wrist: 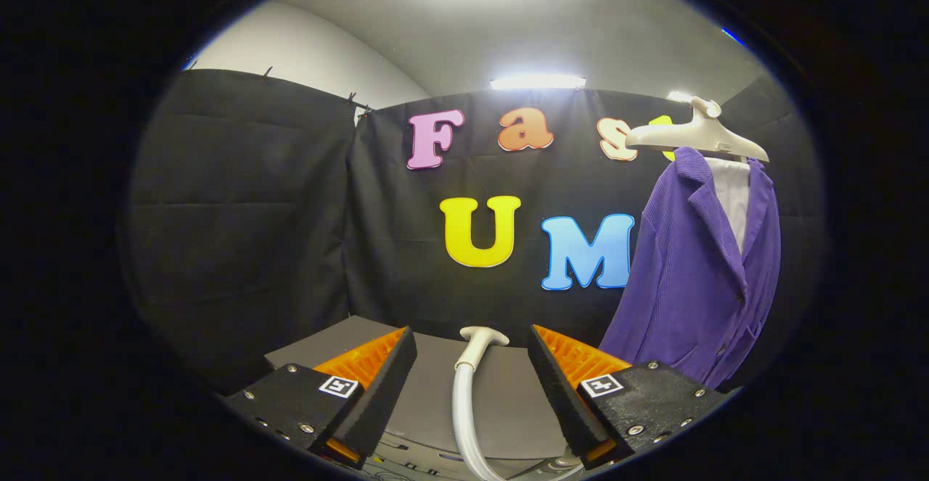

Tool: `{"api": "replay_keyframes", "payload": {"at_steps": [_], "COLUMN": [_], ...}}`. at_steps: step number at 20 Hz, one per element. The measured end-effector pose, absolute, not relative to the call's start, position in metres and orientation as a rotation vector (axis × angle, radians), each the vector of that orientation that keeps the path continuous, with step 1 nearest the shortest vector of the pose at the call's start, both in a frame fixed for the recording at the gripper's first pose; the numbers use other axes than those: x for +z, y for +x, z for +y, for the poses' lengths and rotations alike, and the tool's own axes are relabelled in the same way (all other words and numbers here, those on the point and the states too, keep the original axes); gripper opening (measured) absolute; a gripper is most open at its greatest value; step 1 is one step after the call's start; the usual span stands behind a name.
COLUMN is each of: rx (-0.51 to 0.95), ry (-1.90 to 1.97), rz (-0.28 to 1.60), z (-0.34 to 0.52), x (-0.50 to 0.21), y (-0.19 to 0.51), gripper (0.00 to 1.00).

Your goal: Iron the clothes twice with a garment steamer, once on the left side and once on the right side.

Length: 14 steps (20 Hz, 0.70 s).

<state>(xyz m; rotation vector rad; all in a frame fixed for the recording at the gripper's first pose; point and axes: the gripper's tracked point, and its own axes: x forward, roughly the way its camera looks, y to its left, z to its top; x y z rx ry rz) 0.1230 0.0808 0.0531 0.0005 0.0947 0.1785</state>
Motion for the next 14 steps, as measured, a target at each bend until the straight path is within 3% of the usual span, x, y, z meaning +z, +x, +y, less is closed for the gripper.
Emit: {"api": "replay_keyframes", "payload": {"at_steps": [14], "rx": [-0.011], "ry": [0.141], "rz": [0.49], "z": [0.127], "x": [-0.037], "y": [0.289], "gripper": [0.94]}}
